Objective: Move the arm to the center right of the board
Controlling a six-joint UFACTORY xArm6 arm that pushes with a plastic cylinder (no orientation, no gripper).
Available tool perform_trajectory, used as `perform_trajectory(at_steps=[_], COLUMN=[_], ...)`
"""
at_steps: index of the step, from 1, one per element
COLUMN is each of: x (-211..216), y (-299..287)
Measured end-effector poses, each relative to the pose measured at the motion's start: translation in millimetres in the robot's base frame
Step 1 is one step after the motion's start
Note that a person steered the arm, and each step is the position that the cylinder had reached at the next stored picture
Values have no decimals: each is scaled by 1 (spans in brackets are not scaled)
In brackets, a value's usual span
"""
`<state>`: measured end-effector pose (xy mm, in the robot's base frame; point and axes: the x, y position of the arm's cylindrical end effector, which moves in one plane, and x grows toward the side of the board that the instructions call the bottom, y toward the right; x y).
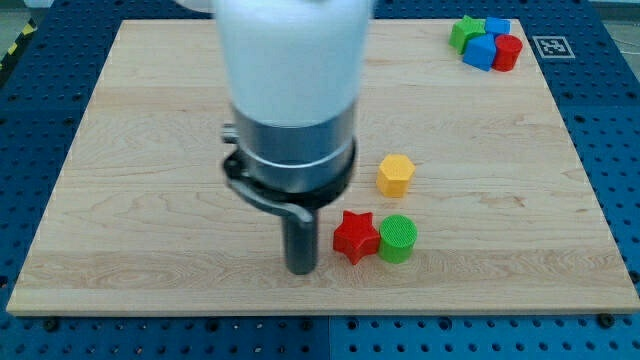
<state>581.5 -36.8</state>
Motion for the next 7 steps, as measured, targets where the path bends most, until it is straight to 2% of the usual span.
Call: perform_trajectory(at_steps=[1, 2, 5, 6, 7], x=[-28, -78, -183, -189, -192], y=[-35, -37, -28, -16, 30])
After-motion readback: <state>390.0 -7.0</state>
